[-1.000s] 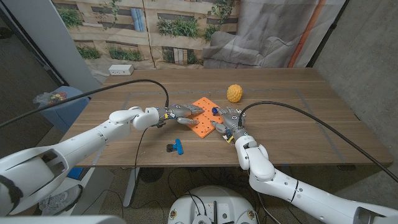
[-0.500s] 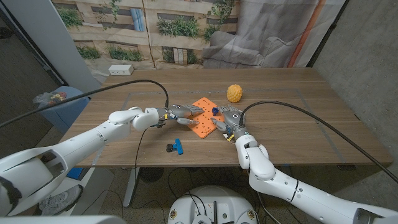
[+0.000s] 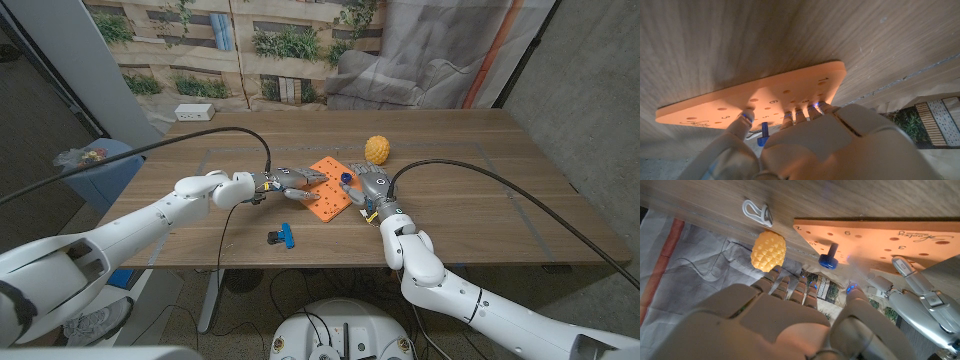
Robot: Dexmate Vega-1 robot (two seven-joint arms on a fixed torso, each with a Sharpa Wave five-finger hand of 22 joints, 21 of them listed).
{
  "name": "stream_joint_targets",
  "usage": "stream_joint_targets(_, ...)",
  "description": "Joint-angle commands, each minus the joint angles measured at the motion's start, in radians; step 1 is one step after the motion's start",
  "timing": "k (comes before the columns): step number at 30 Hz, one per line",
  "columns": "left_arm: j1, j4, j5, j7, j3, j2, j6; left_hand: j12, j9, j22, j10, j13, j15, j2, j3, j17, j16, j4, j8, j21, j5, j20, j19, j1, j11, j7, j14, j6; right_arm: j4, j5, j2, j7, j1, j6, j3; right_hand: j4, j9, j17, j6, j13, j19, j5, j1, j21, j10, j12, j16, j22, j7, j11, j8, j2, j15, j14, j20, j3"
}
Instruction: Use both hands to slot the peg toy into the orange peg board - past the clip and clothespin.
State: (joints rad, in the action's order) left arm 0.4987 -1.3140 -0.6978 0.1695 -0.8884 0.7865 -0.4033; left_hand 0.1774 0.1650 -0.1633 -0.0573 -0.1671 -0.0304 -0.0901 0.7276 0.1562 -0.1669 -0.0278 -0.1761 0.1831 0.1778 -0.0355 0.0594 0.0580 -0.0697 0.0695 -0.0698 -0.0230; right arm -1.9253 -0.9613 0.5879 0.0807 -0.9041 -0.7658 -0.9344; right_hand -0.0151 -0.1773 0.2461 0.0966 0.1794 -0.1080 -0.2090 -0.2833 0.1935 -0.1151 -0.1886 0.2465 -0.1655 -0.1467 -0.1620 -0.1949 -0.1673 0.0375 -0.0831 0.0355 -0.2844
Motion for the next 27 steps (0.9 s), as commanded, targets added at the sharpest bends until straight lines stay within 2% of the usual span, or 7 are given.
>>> stream_joint_targets(1, -0.017, 0.026, -0.002, 0.041, -0.013, -0.011, -0.010, 0.008, 0.008, -0.008, 0.046, -0.006, -0.071, -0.089, 0.000, 0.012, -0.011, -0.002, -0.008, 0.009, 0.001, -0.137, -0.024, 0.008, -0.010, 0.003, 0.033, 0.044, -0.029, 0.006, 0.035, 0.004, 0.008, 0.060, 0.002, 0.002, -0.002, -0.001, 0.013, 0.003, -0.016, 0.001, -0.001, 0.007, -0.003, -0.001, 0.005, -0.002, -0.012, 0.001, -0.004, 0.003, 0.047, 0.004, 0.011, -0.009)
stream_joint_targets(9, -0.019, 0.031, 0.001, 0.038, -0.015, -0.012, -0.009, 0.008, 0.008, -0.008, 0.046, -0.006, -0.070, -0.089, 0.000, 0.012, -0.011, -0.004, -0.008, 0.009, 0.001, -0.137, -0.024, 0.007, -0.012, 0.002, 0.033, 0.044, -0.041, -0.006, 0.063, -0.035, 0.013, 0.108, 0.005, 0.001, -0.002, 0.000, 0.021, 0.004, -0.010, 0.003, 0.011, 0.002, 0.015, 0.005, 0.003, -0.002, -0.014, -0.002, -0.004, 0.006, 0.037, -0.001, 0.005, -0.009)
stream_joint_targets(19, -0.019, 0.030, 0.003, 0.043, -0.016, -0.009, -0.005, 0.008, 0.008, -0.008, 0.047, -0.006, -0.070, -0.090, 0.001, 0.013, -0.011, -0.005, -0.008, 0.009, 0.001, -0.136, -0.024, 0.007, -0.011, 0.002, 0.033, 0.044, -0.023, -0.009, 0.071, -0.082, 0.019, 0.148, 0.011, -0.001, -0.003, 0.002, 0.015, 0.004, -0.004, 0.005, 0.024, -0.002, 0.031, 0.008, -0.001, -0.002, -0.012, -0.008, 0.001, 0.008, 0.038, -0.015, 0.003, -0.009)
stream_joint_targets(27, -0.026, 0.042, 0.006, 0.044, -0.020, -0.014, -0.011, 0.008, 0.008, -0.008, 0.046, -0.006, -0.071, -0.090, 0.001, 0.013, -0.011, -0.006, -0.008, 0.009, 0.001, -0.136, -0.024, 0.007, -0.011, 0.002, 0.033, 0.045, -0.012, -0.008, 0.065, -0.100, 0.014, 0.152, 0.020, -0.005, -0.003, 0.004, 0.008, 0.004, -0.005, 0.008, 0.036, -0.002, 0.033, 0.006, 0.000, -0.003, 0.006, -0.011, 0.005, 0.009, 0.041, -0.014, 0.004, -0.008)
